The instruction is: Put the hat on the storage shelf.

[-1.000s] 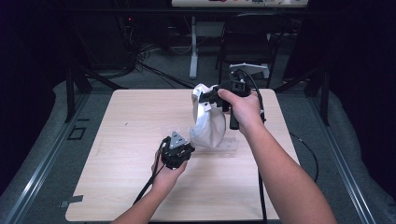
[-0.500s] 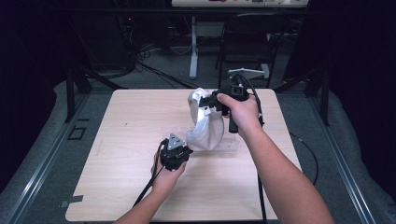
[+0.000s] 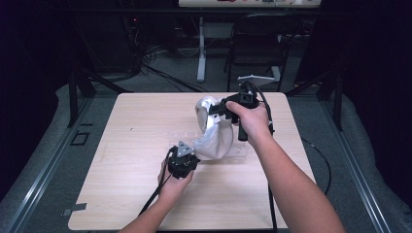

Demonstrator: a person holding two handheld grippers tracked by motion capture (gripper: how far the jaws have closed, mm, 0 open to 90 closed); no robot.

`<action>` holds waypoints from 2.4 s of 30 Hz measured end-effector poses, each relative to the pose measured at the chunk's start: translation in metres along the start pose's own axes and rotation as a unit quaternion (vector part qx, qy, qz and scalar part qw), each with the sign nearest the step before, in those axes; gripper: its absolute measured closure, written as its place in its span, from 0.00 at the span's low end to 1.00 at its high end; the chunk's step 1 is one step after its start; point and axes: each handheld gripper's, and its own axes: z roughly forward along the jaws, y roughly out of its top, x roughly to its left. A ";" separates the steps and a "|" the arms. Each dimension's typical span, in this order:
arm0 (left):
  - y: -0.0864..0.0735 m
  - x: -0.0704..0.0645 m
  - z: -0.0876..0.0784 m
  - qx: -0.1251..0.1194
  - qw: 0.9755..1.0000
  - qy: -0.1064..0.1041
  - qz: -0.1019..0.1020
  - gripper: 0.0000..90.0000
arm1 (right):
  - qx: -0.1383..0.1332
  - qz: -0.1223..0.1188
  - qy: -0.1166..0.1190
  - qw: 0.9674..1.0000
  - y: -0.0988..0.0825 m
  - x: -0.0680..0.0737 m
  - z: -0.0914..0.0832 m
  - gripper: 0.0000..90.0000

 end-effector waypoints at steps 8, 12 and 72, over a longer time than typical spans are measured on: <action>0.000 0.001 -0.001 -0.004 1.000 -0.005 -0.010 0.93 | -0.005 0.004 0.005 1.000 0.000 -0.005 0.001 0.91; 0.000 0.001 -0.002 -0.006 1.000 -0.007 -0.008 0.86 | -0.005 0.004 0.005 1.000 0.000 -0.006 0.000 0.91; -0.024 0.031 -0.071 -0.052 0.998 -0.021 -0.018 0.56 | -0.071 -0.074 -0.019 0.994 -0.027 -0.022 -0.046 0.60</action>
